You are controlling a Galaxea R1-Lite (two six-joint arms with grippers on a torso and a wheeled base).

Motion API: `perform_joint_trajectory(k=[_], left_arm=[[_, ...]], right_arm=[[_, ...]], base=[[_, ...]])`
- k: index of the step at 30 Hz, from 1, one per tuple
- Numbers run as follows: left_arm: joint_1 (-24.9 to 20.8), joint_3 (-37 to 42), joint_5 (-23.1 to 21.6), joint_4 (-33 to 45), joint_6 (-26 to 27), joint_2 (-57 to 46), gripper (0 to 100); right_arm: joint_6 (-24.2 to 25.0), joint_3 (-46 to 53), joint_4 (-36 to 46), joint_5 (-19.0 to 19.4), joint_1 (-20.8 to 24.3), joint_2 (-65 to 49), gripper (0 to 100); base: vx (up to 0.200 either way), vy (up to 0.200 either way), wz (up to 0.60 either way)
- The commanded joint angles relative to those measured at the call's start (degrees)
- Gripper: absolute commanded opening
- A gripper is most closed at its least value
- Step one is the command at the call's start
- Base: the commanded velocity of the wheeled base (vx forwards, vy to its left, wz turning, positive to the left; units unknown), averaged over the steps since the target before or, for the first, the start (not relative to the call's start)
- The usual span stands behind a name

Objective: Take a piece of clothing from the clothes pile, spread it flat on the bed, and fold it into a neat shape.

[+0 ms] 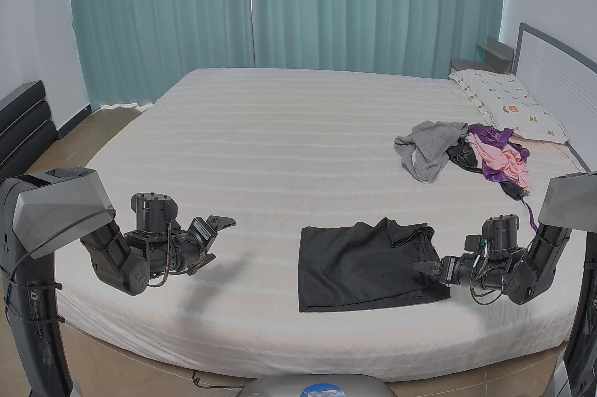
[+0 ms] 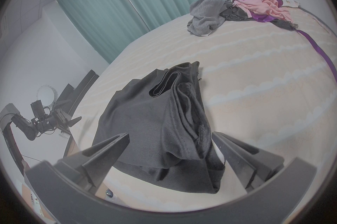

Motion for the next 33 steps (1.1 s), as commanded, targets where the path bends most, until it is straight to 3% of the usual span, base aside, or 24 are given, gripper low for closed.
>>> perform_joint_trajectory(k=[1,6,12,20,21,33], left_arm=[[0.0,0.1,0.0,-0.1,0.0,0.1,100],[0.0,0.1,0.0,0.0,0.0,0.1,100],[0.0,0.1,0.0,0.0,0.0,0.1,100],[0.0,0.1,0.0,0.0,0.0,0.1,100],[0.0,0.1,0.0,-0.1,0.0,0.1,100],[0.0,0.1,0.0,0.0,0.0,0.1,100]], right_arm=[[0.0,0.5,-1.2,0.9,-1.1,1.1,100],[-0.1,1.3,-2.4,1.4,-1.3,1.0,100],[-0.2,3.6,-6.8,5.0,-1.3,1.2,100],[-0.5,3.5,-7.3,5.2,-0.8,2.9,100],[-0.5,3.4,-7.3,5.2,-0.9,3.1,0],[-1.9,6.5,-6.6,5.8,-3.0,-1.3,0]], base=[[0.000,0.000,0.00],[0.000,0.000,0.00],[0.000,0.000,0.00],[0.000,0.000,0.00],[0.000,0.000,0.00],[0.000,0.000,0.00]])
